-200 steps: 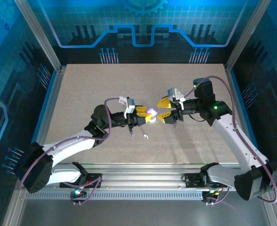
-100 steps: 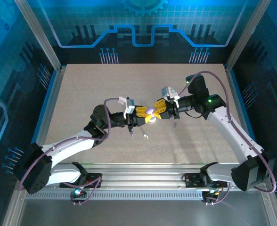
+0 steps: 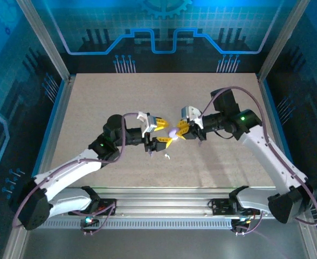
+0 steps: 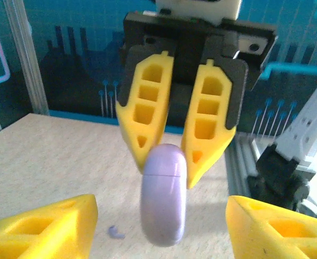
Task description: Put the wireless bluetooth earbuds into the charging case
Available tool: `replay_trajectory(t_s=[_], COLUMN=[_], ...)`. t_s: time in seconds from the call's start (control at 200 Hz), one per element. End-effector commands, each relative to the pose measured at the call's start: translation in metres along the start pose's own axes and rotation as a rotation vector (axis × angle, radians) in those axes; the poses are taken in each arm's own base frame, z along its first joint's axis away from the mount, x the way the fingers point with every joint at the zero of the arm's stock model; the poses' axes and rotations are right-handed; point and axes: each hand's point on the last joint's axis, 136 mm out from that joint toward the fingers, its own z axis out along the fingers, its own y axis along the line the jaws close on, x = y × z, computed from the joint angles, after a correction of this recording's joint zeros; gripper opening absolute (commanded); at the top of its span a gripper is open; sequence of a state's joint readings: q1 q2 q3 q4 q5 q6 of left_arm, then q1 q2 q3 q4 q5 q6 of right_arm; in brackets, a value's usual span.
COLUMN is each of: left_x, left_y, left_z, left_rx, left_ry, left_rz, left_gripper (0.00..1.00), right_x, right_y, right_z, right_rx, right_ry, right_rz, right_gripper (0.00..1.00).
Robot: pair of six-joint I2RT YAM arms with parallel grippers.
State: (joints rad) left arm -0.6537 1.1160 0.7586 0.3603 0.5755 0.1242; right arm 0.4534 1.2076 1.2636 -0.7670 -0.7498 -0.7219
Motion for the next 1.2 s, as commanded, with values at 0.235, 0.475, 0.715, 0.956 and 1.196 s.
replay_trajectory(t_s=[0.235,0.475,0.715,0.956,1.196], left_x=[0.032,0.033,0.031,0.030,0.030], left_y=[-0.014,-0.016,-0.014,-0.013,-0.010], left_z=[-0.014,-0.012,-0.006,-0.002,0.001], left_rx=[0.056,0.067,0.058,0.053,0.042], left_ry=[0.243,0.245,0.230,0.220,0.211], left_rz=[0.152,0.158,0.159,0.149,0.132], left_gripper=[0.64,0.62,0.59,0.50,0.43], right_x=[0.005,-0.001,-0.005,-0.004,-0.004], right_y=[0.011,0.015,0.018,0.020,0.022], right_z=[0.003,0.011,0.022,0.028,0.029], right_rx=[0.068,0.037,0.006,-0.008,-0.016], right_ry=[0.146,0.144,0.139,0.137,0.131], right_rz=[-0.178,-0.206,-0.222,-0.219,-0.220], right_gripper=[0.14,0.14,0.14,0.14,0.14])
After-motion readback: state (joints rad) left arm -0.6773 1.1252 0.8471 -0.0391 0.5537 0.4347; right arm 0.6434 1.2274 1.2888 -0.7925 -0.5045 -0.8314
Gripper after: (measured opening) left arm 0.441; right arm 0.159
